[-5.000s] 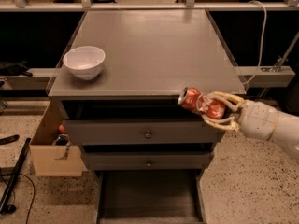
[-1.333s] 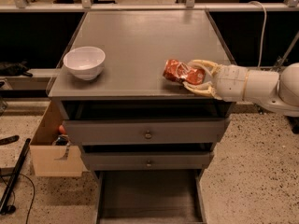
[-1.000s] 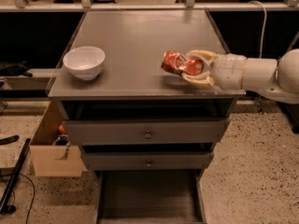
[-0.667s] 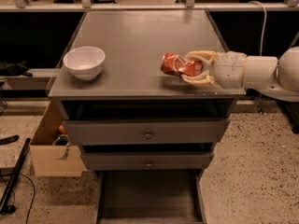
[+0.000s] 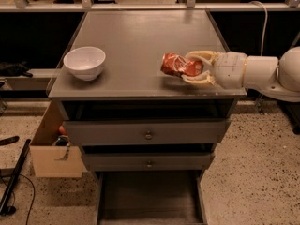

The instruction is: Pick coke can from bottom drawer and place on counter

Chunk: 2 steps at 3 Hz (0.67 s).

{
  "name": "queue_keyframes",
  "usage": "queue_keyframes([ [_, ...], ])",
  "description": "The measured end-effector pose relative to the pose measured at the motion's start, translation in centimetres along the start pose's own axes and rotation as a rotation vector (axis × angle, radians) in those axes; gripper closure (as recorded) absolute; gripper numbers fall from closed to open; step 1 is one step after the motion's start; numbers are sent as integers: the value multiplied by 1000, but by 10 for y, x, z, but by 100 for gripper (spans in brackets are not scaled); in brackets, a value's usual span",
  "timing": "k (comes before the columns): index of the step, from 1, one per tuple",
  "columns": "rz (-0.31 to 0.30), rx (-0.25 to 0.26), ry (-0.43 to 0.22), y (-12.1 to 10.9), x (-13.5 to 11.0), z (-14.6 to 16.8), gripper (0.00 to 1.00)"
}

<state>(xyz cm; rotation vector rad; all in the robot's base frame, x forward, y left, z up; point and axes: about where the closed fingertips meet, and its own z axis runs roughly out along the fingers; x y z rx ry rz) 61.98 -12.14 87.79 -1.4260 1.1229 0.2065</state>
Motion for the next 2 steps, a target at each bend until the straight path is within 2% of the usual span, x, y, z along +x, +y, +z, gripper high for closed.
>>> queue_keyframes([
  [1,0,0,0,0,0,0,14],
  [2,0,0,0,0,0,0,0],
])
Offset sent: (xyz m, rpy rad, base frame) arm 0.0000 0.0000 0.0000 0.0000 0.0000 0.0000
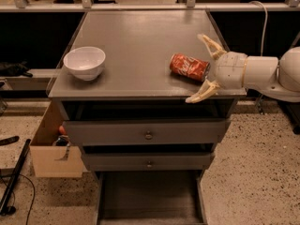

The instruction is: Pick coke can from bottom drawer and place on counter

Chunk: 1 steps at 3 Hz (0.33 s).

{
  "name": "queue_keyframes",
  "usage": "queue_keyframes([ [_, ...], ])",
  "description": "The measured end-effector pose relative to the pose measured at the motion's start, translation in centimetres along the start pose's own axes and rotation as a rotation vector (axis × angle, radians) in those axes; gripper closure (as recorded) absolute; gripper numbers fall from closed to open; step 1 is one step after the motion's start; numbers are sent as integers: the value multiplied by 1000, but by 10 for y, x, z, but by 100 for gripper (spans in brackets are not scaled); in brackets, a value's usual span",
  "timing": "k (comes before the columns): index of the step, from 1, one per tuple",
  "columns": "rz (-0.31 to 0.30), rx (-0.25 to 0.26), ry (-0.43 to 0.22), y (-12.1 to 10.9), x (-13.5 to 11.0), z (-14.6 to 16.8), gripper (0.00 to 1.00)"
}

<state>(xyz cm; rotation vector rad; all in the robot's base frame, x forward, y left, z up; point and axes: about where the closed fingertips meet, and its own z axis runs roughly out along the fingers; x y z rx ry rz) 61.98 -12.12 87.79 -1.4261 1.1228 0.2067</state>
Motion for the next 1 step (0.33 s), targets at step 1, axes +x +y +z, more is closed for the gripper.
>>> queue_keyframes([
  [1,0,0,0,0,0,0,0],
])
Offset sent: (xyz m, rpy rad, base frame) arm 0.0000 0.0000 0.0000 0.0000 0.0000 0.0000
